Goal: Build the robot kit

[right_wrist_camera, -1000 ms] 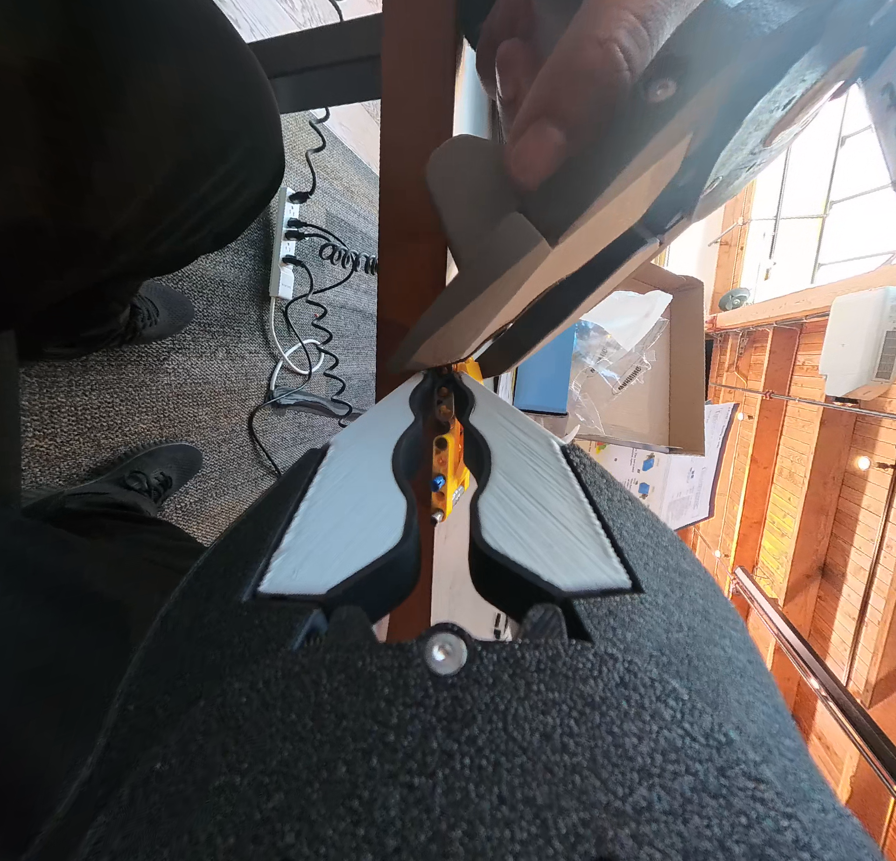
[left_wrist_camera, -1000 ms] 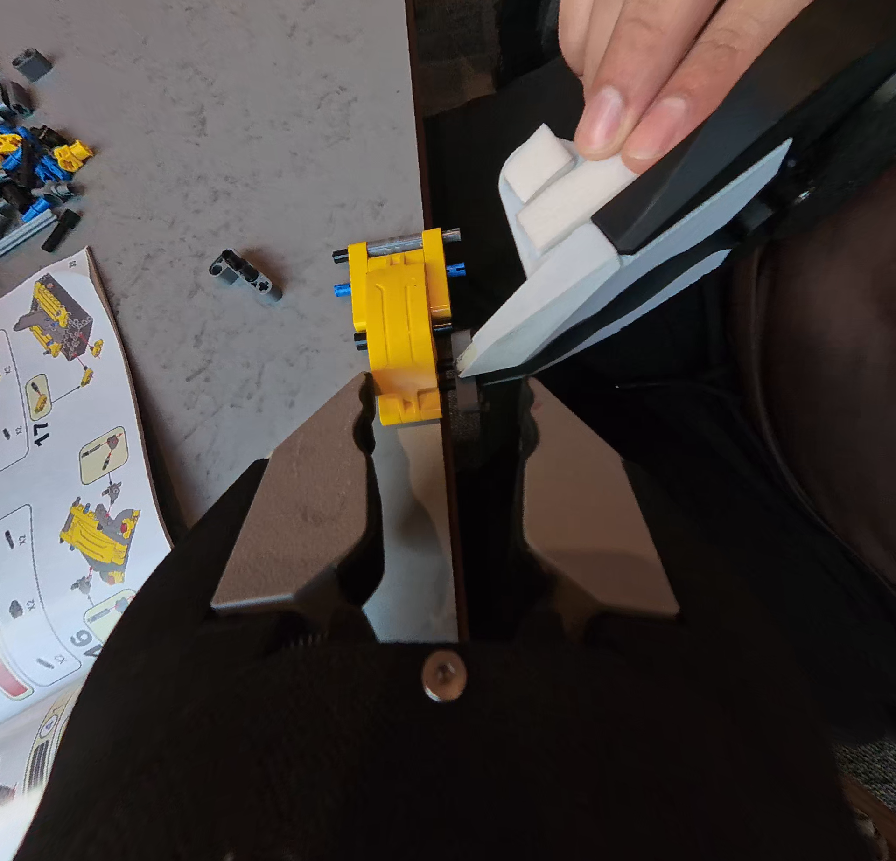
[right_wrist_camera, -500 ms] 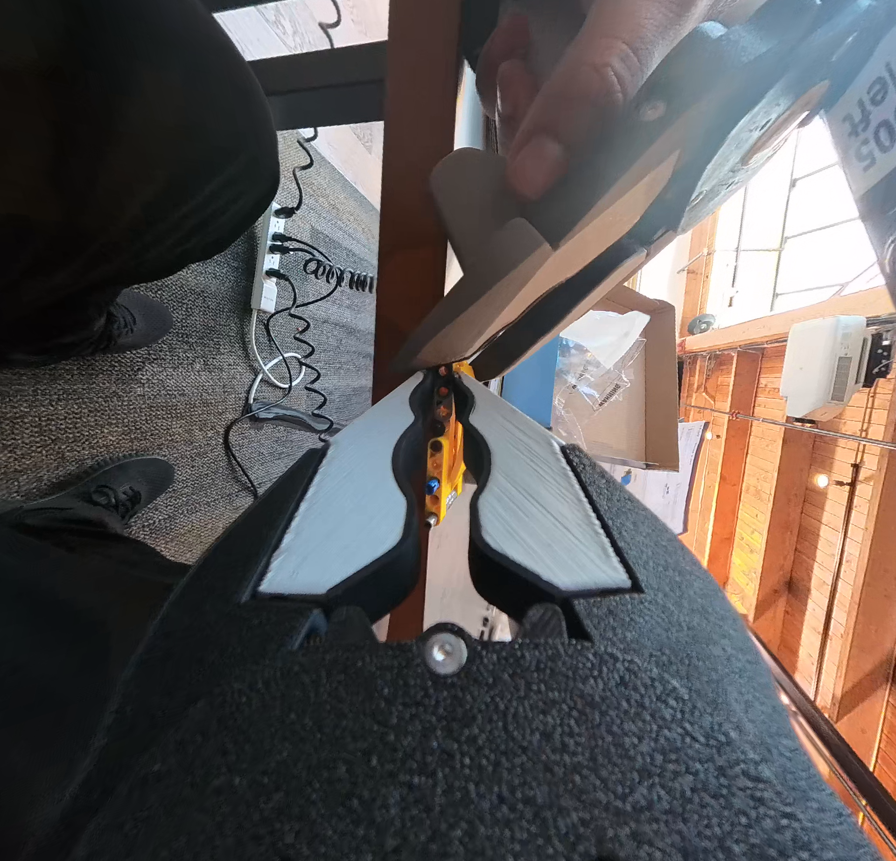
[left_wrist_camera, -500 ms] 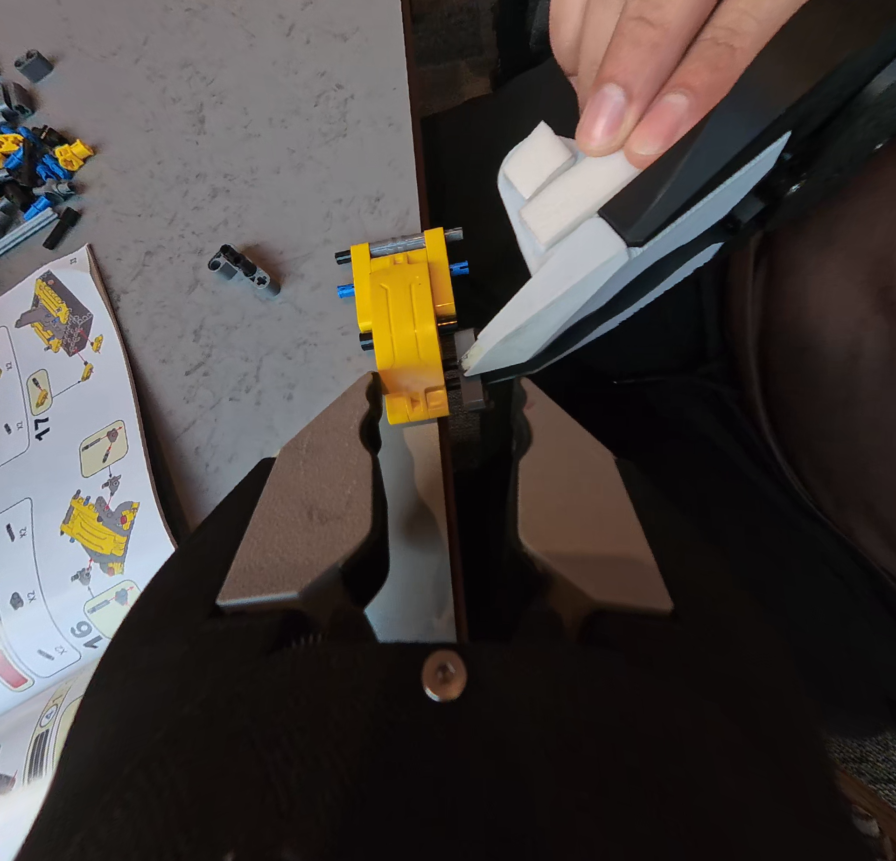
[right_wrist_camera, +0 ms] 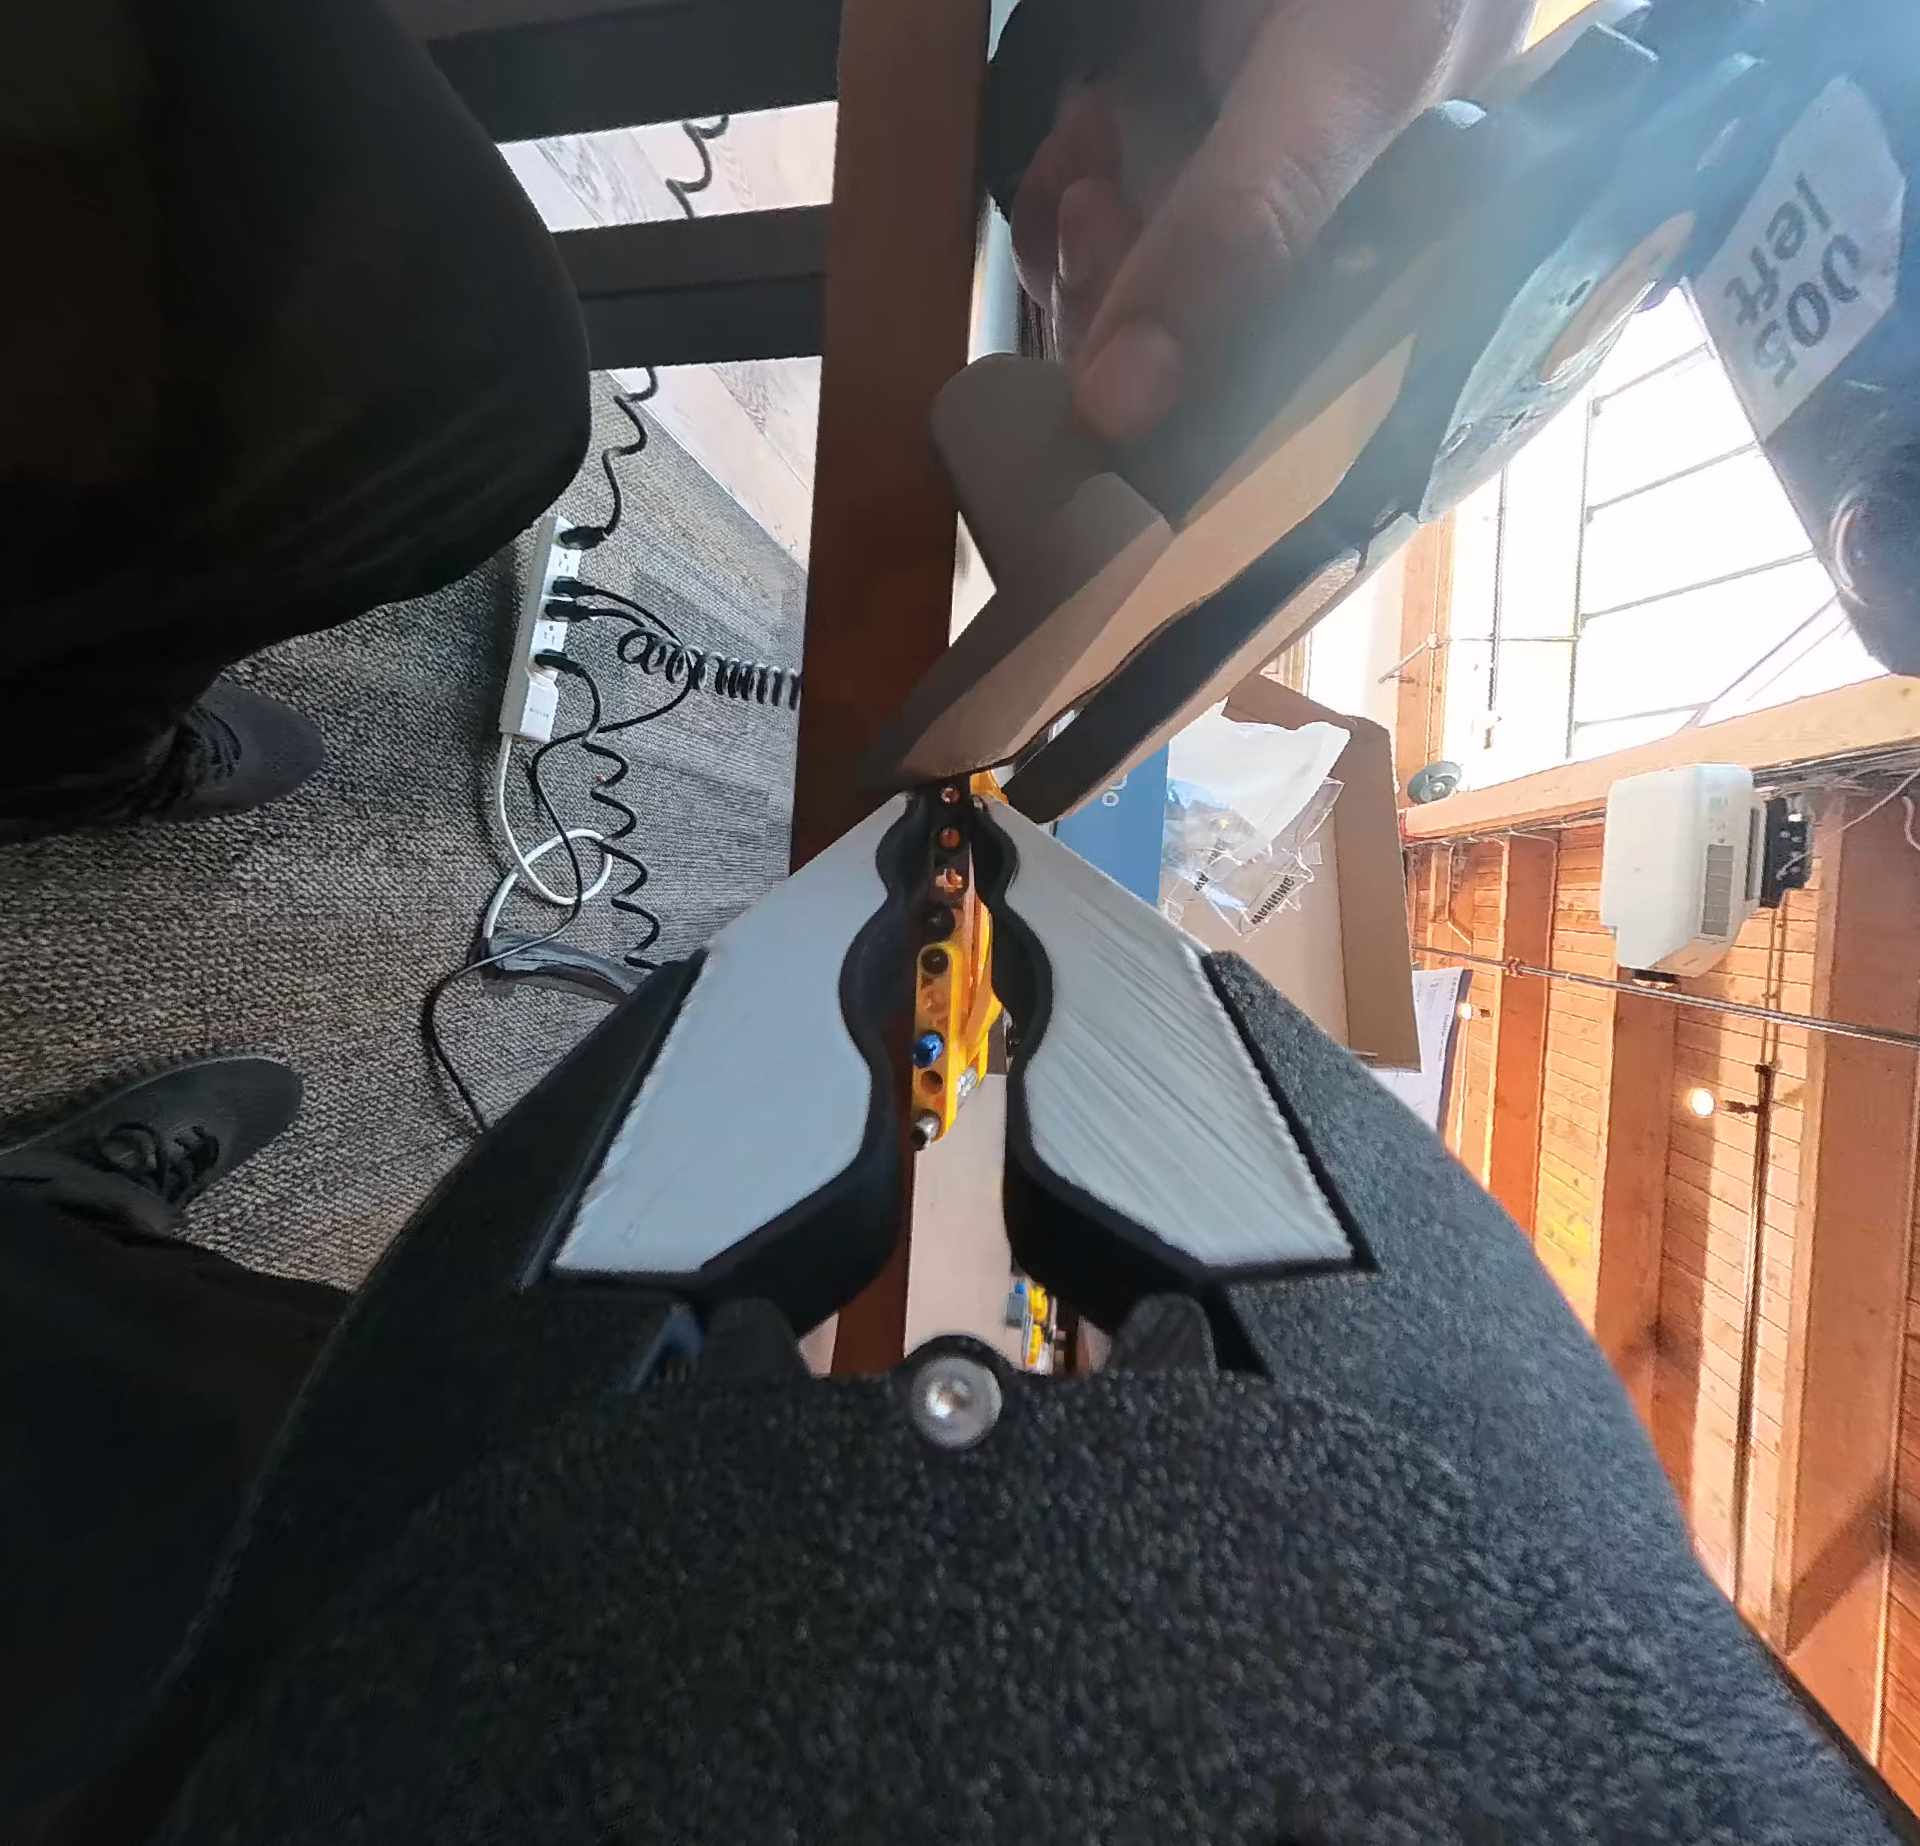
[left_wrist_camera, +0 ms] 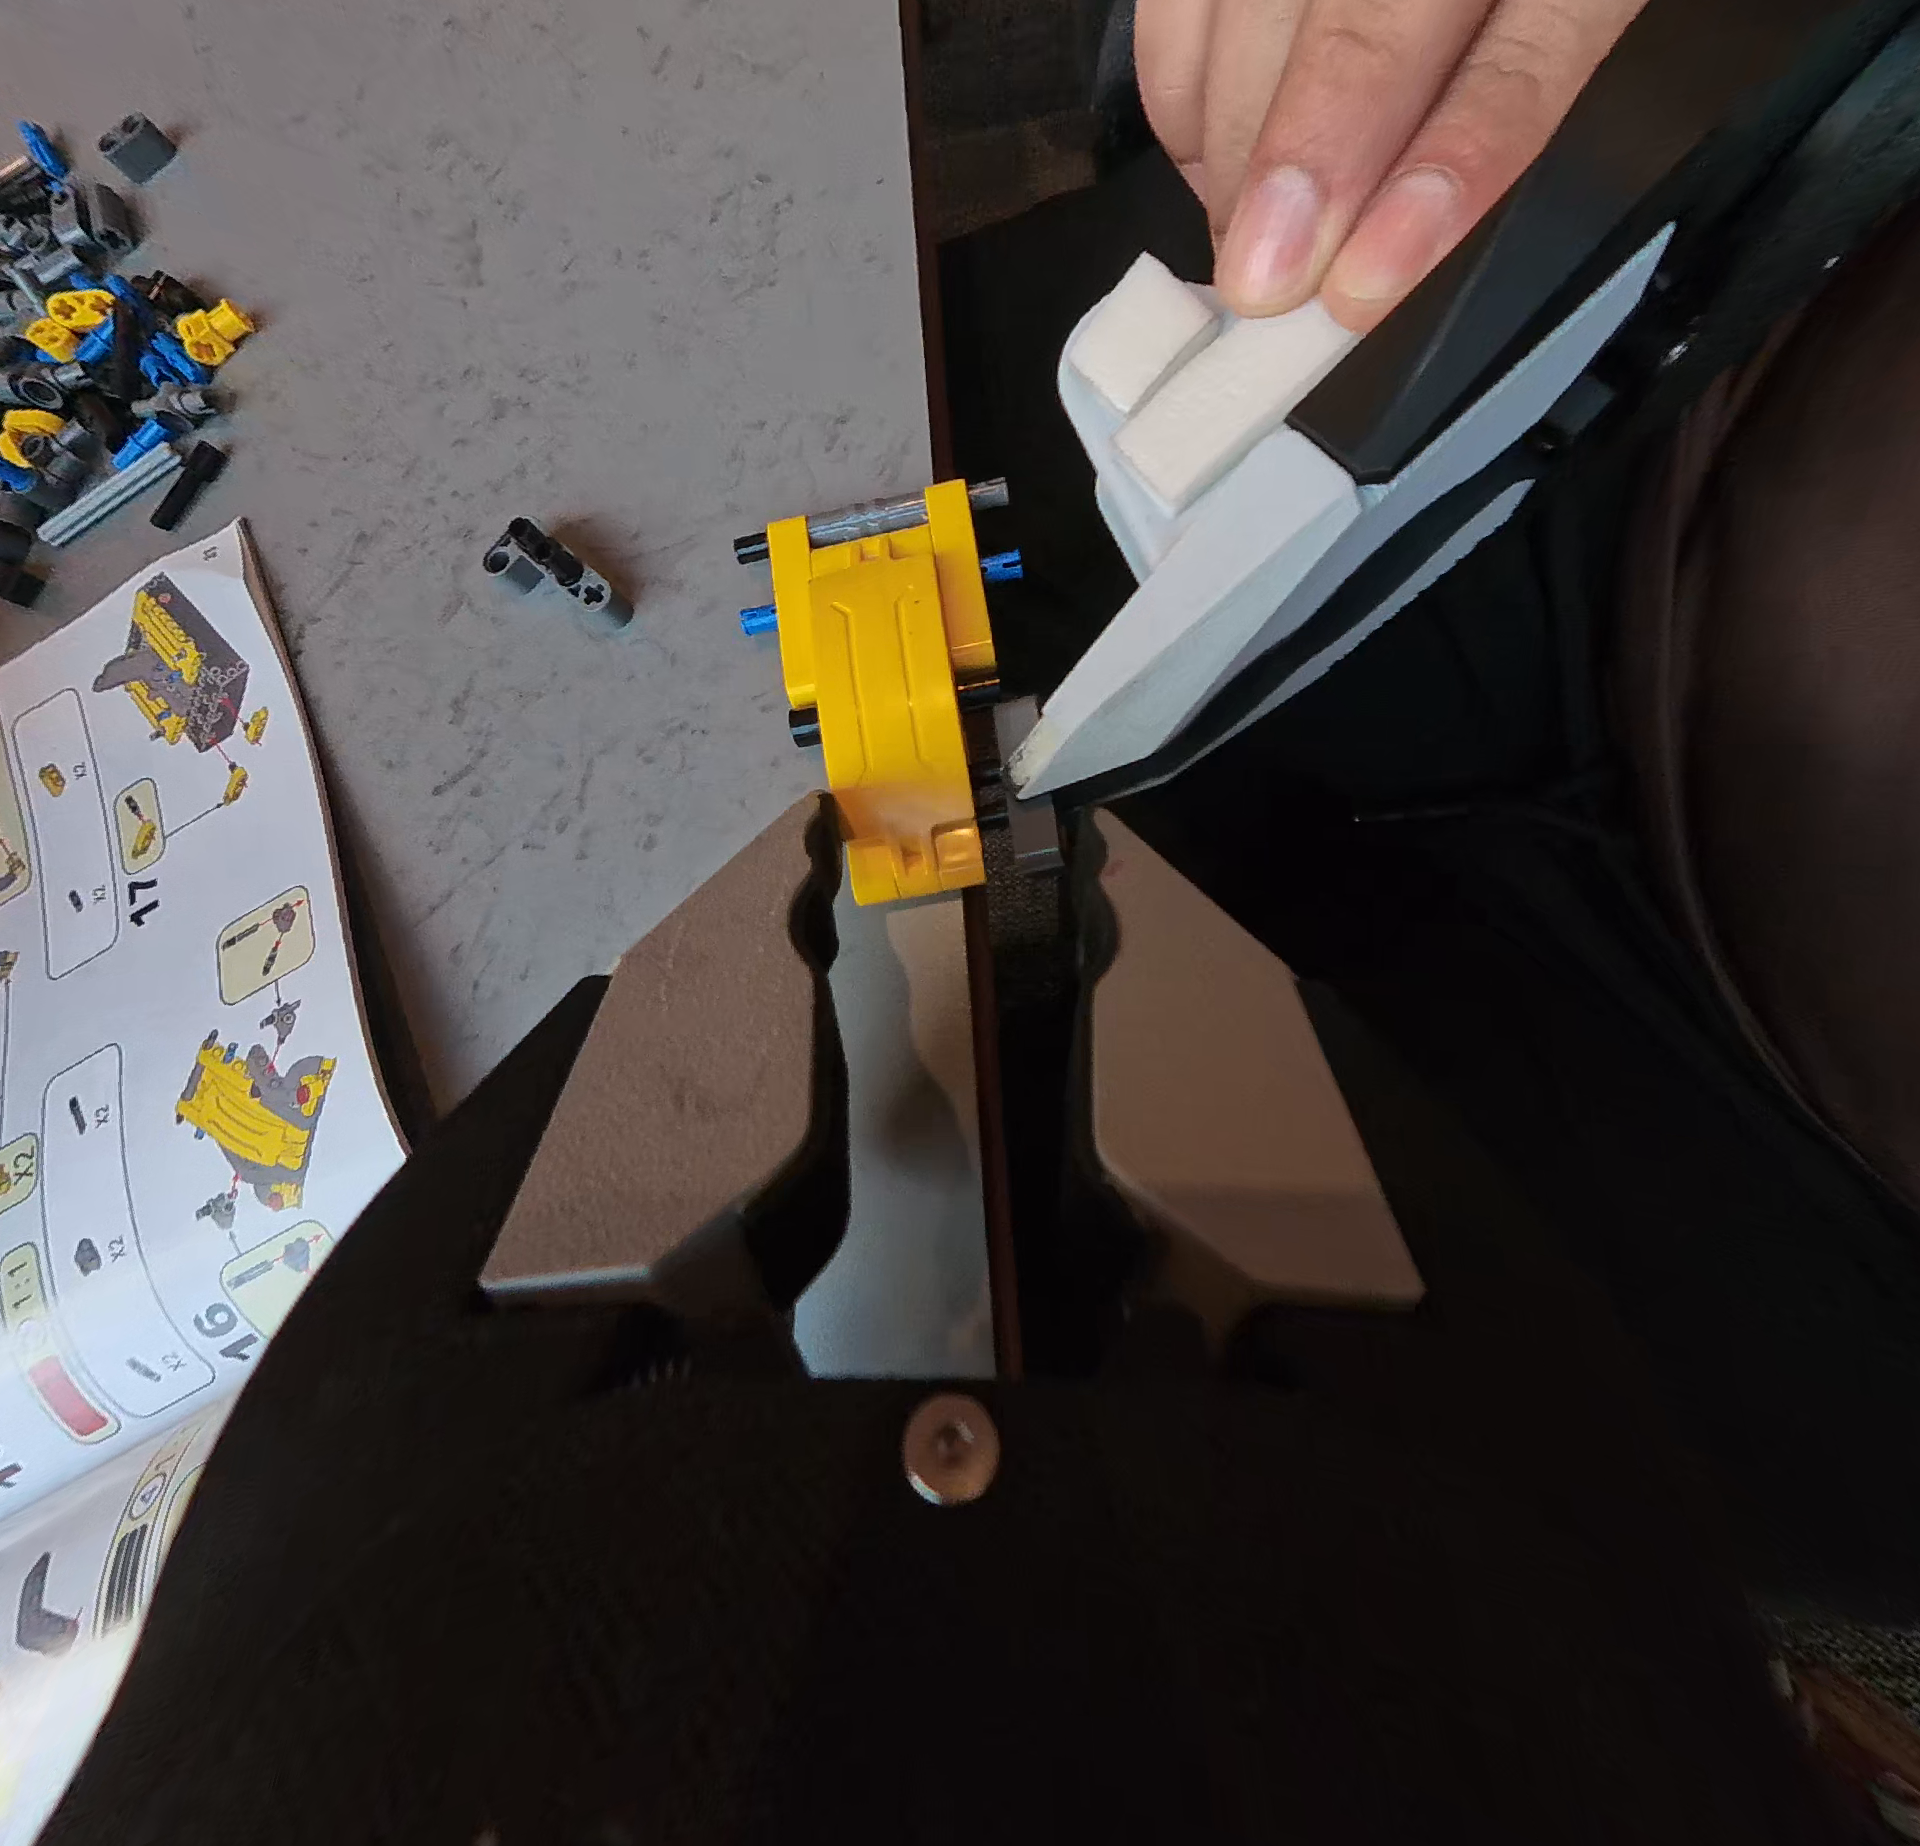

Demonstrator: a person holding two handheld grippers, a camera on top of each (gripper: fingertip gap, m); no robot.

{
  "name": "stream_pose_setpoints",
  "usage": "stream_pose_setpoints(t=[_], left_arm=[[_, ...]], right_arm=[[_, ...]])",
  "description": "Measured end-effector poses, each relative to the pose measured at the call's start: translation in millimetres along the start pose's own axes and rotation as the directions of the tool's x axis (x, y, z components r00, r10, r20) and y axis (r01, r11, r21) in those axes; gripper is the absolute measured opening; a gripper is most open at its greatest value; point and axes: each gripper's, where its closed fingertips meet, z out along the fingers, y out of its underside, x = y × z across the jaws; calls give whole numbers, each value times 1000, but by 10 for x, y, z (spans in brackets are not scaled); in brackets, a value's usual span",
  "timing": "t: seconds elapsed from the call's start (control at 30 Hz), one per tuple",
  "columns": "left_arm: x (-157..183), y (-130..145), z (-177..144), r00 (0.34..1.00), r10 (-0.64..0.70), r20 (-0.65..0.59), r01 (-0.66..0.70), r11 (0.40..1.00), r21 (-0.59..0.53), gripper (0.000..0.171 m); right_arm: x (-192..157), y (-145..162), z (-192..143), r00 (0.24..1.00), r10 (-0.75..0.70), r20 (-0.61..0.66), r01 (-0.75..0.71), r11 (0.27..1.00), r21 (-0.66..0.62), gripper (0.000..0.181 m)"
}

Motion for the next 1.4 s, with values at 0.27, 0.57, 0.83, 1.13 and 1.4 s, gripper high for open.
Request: stream_pose_setpoints(t=[0.27,0.57,0.83,1.13,1.4], left_arm=[[69,4,-29,999,-7,-39,7,1000,10,40],[36,5,-30,998,-35,-47,36,999,15,39],[41,-2,-48,995,-56,-84,58,998,28,39],[78,-2,-55,995,-33,-97,36,999,30,40],[30,-6,-45,994,-60,-89,63,998,28,40]], right_arm=[[-12,-65,-33,996,-88,-17,88,996,10,5],[-12,-50,-16,988,-153,-38,154,987,48,6],[-8,-76,-19,983,-179,-34,182,974,135,7],[-24,-112,-51,986,-166,-16,166,964,206,6],[-6,-75,-25,990,-140,-12,139,961,238,6]])
